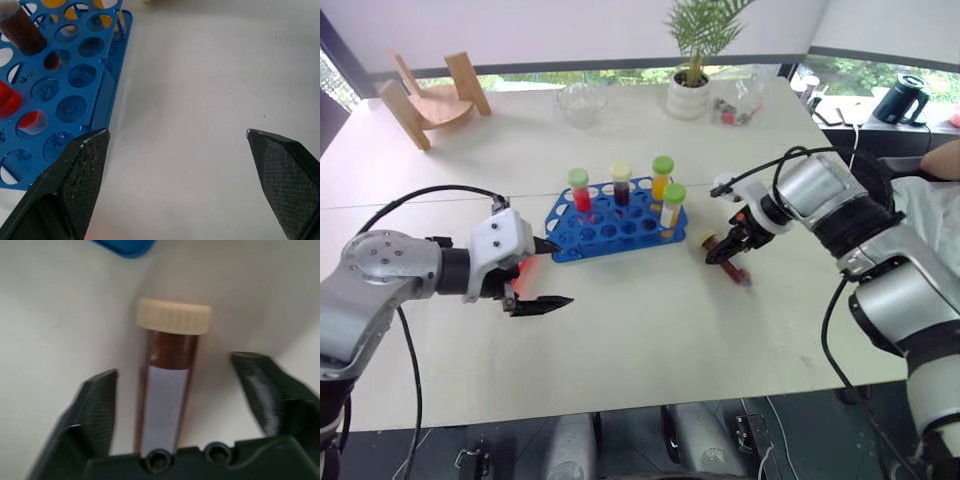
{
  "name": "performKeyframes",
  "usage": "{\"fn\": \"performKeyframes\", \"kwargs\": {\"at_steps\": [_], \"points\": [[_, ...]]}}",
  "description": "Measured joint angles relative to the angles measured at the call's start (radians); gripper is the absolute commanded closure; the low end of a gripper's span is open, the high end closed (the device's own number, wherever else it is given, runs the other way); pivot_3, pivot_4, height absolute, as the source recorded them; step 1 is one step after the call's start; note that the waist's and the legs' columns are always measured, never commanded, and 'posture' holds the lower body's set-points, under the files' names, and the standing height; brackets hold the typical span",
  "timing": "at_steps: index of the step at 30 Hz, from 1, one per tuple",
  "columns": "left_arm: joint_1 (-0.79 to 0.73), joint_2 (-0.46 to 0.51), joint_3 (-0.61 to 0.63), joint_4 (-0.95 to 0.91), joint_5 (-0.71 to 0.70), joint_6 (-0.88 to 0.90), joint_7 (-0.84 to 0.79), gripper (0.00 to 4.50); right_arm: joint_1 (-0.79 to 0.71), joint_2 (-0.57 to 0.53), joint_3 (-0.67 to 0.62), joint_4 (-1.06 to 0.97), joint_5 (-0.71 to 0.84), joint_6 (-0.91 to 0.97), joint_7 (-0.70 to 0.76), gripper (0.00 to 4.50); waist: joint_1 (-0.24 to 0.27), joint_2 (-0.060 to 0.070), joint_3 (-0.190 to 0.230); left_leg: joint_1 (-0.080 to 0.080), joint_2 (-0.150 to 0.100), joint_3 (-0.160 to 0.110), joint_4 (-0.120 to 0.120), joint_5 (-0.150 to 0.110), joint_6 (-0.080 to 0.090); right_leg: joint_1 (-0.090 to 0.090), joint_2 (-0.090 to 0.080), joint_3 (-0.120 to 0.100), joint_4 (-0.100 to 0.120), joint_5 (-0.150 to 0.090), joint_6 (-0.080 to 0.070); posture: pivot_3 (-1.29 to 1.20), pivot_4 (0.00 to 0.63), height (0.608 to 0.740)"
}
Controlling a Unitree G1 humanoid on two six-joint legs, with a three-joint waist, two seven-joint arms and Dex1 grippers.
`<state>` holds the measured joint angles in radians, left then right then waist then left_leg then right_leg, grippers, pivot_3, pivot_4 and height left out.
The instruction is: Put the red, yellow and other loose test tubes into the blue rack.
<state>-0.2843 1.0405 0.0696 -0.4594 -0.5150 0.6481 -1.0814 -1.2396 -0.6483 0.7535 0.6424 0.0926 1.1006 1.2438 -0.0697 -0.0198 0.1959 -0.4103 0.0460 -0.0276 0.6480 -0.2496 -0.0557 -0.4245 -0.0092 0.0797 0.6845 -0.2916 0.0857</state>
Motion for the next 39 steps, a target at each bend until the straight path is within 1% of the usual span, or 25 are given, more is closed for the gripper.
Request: {"fn": "performKeyframes", "kwargs": {"at_steps": [2, 3, 4, 7, 9, 12, 14, 15, 17, 18, 19, 20, 21, 22, 23, 25, 28, 30, 32, 34, 39], "points": [[0.0, 0.0, 0.0, 0.0, 0.0, 0.0, 0.0, 0.0, 0.013, -0.009, 0.005, -0.018, -0.031, -0.025, 0.011, 3.07, 0.002, 0.0, 0.0, 0.0, 0.0, 0.0, 0.0, 0.0, 0.0, 0.0, 0.0, 0.0, 0.0, 0.0, 0.0, 0.0, 0.15, 0.74], [-0.001, 0.0, 0.0, 0.0, -0.001, 0.0, 0.0, 0.0, 0.026, -0.023, 0.005, -0.04, -0.047, -0.042, 0.021, 3.45, 0.003, -0.001, 0.0, 0.0, 0.0, -0.001, 0.0, 0.0, 0.0, 0.0, 0.0, -0.001, 0.0, 0.0, 0.0, 0.0, 0.15, 0.74], [-0.004, -0.001, -0.001, 0.003, -0.001, 0.0, -0.001, 0.0, 0.043, -0.036, 0.005, -0.063, -0.055, -0.06, 0.035, 3.64, 0.004, -0.001, -0.001, 0.0, 0.0, -0.001, 0.0, 0.0, 0.0, 0.001, 0.0, -0.001, 0.0, 0.0, 0.0, 0.0, 0.15, 0.74], [-0.009, -0.002, -0.005, 0.013, -0.002, -0.003, -0.006, 0.0, 0.078, -0.063, -0.004, -0.12, -0.078, -0.089, 0.059, 3.64, 0.009, -0.001, -0.001, 0.0, 0.0, -0.001, 0.0, 0.0, 0.0, 0.002, 0.0, -0.001, 0.0, 0.0, 0.0, 0.0, 0.15, 0.74], [-0.022, -0.002, -0.009, 0.03, 0.0, -0.006, -0.013, 0.0, 0.113, -0.09, -0.037, -0.156, -0.081, -0.106, 0.063, 3.64, 0.023, -0.002, -0.001, 0.0, -0.001, -0.002, 0.001, 0.0, 0.0, 0.003, 0.0, -0.002, -0.001, 0.0, 0.0, 0.0, 0.15, 0.74], [-0.031, 0.001, -0.01, 0.065, 0.004, -0.008, -0.03, 0.0, 0.2, -0.133, -0.127, -0.252, -0.065, -0.171, 0.065, 3.64, 0.033, -0.002, -0.001, 0.0, -0.001, -0.002, 0.001, 0.0, 0.0, 0.004, -0.001, -0.002, -0.002, 0.0, 0.0, 0.0, 0.15, 0.74], [-0.03, 0.006, -0.009, 0.093, 0.005, -0.008, -0.043, 0.0, 0.28, -0.172, -0.205, -0.366, -0.014, -0.233, 0.092, 3.64, 0.03, -0.002, -0.001, 0.0, -0.001, -0.002, 0.001, 0.0, 0.0, 0.003, -0.001, -0.002, -0.002, 0.0, 0.001, 0.0, 0.15, 0.74], [-0.031, 0.01, -0.008, 0.112, 0.001, -0.009, -0.055, 0.0, 0.328, -0.191, -0.264, -0.456, 0.037, -0.257, 0.122, 3.64, 0.028, -0.001, 0.0, 0.0, -0.001, -0.002, 0.0, 0.0, 0.0, 0.002, -0.001, -0.002, -0.002, 0.0, 0.001, 0.0, 0.15, 0.74], [-0.055, -0.012, 0.021, 0.193, -0.034, -0.007, -0.081, 0.0, 0.485, -0.213, -0.438, -0.729, 0.205, -0.312, 0.186, 3.64, 0.028, 0.0, 0.0, 0.0, 0.0, -0.004, -0.002, -0.001, 0.001, 0.002, 0.001, -0.003, -0.001, -0.001, 0.0, 0.0, 0.15, 0.74], [-0.078, -0.018, 0.035, 0.252, -0.041, -0.007, -0.091, 0.0, 0.537, -0.182, -0.497, -0.849, 0.278, -0.317, 0.182, 3.64, 0.024, 0.0, 0.0, 0.0, 0.002, -0.004, -0.001, -0.001, 0.002, 0.002, 0.003, -0.003, 0.0, -0.002, 0.0, 0.0, 0.15, 0.74], [-0.101, -0.018, 0.041, 0.301, -0.041, -0.007, -0.099, 0.0, 0.562, -0.109, -0.55, -0.922, 0.32, -0.32, 0.132, 3.64, 0.016, -0.001, -0.001, 0.0, 0.004, -0.005, 0.0, -0.001, 0.002, 0.002, 0.006, -0.003, 0.0, -0.001, -0.001, 0.0, 0.15, 0.74], [-0.129, -0.016, 0.04, 0.355, -0.037, -0.011, -0.114, 0.0, 0.573, 0.022, -0.608, -0.978, 0.353, -0.315, 0.018, 3.64, 0.001, -0.003, -0.001, 0.001, 0.006, -0.005, 0.001, -0.001, 0.002, 0.002, 0.008, -0.001, 0.001, 0.0, -0.003, 0.0, 0.15, 0.74], [-0.155, -0.015, 0.034, 0.384, -0.033, -0.015, -0.123, 0.0, 0.575, 0.13, -0.628, -1.016, 0.377, -0.315, -0.076, 3.64, -0.004, -0.002, 0.0, 0.001, 0.006, -0.005, 0.0, -0.001, 0.001, 0.0, 0.009, 0.0, 0.002, 0.001, -0.004, 0.0, 0.15, 0.74], [-0.17, -0.013, 0.033, 0.401, -0.03, -0.025, -0.141, 0.0, 0.582, 0.203, -0.64, -1.042, 0.394, -0.316, -0.153, 3.64, -0.004, -0.002, 0.0, 0.002, 0.006, -0.005, 0.0, 0.0, 0.0, 0.0, 0.009, 0.0, 0.003, 0.001, -0.004, 0.0, 0.15, 0.74], [-0.181, -0.005, 0.03, 0.427, -0.024, -0.032, -0.161, 0.0, 0.588, 0.276, -0.648, -1.053, 0.388, -0.339, -0.241, 3.64, -0.001, -0.002, -0.001, 0.002, 0.006, -0.005, 0.0, 0.001, -0.001, 0.0, 0.01, 0.0, 0.004, 0.001, -0.004, 0.0, 0.15, 0.74], [-0.188, 0.013, 0.018, 0.481, 0.003, -0.046, -0.187, 0.0, 0.6, 0.408, -0.663, -1.023, 0.319, -0.443, -0.42, 3.64, 0.0, -0.002, -0.001, 0.002, 0.006, -0.005, 0.0, 0.001, -0.002, 0.0, 0.01, 0.0, 0.004, 0.001, -0.005, 0.0, 0.15, 0.74], [-0.196, 0.016, -0.013, 0.519, 0.032, -0.047, -0.207, 0.0, 0.605, 0.562, -0.658, -0.907, 0.181, -0.626, -0.662, 3.64, 0.007, -0.002, -0.001, 0.001, 0.006, -0.005, 0.0, 0.002, -0.003, 0.0, 0.009, 0.0, 0.003, 0.001, -0.005, 0.0, 0.15, 0.74], [-0.203, 0.016, -0.026, 0.52, 0.041, -0.043, -0.219, 0.0, 0.605, 0.631, -0.659, -0.826, 0.116, -0.715, -0.784, 3.64, 0.009, -0.003, -0.001, 0.0, 0.006, -0.005, 0.0, 0.002, -0.003, 0.0, 0.009, 0.0, 0.003, 0.001, -0.005, 0.0, 0.15, 0.74], [-0.219, 0.017, -0.027, 0.518, 0.046, -0.038, -0.225, 0.0, 0.605, 0.665, -0.66, -0.766, 0.078, -0.774, -0.856, 3.64, 0.009, -0.002, -0.001, 0.0, 0.006, -0.005, -0.001, 0.002, -0.004, -0.001, 0.009, 0.0, 0.003, 0.001, -0.005, 0.0, 0.15, 0.74], [-0.233, 0.019, -0.026, 0.512, 0.046, -0.026, -0.225, 0.0, 0.605, 0.672, -0.653, -0.712, 0.05, -0.828, -0.889, 3.64, 0.008, -0.002, -0.001, 0.0, 0.006, -0.005, -0.001, 0.002, -0.004, -0.001, 0.009, 0.0, 0.003, 0.001, -0.005, 0.0, 0.15, 0.74], [-0.234, 0.021, -0.026, 0.484, 0.047, -0.005, -0.223, 0.0, 0.619, 0.702, -0.623, -0.602, 0.024, -0.916, -0.918, 3.64, -0.003, -0.002, -0.001, 0.0, 0.006, -0.005, -0.002, 0.002, -0.003, -0.001, 0.009, 0.0, 0.003, 0.001, -0.005, 0.0, 0.15, 0.74]]}}
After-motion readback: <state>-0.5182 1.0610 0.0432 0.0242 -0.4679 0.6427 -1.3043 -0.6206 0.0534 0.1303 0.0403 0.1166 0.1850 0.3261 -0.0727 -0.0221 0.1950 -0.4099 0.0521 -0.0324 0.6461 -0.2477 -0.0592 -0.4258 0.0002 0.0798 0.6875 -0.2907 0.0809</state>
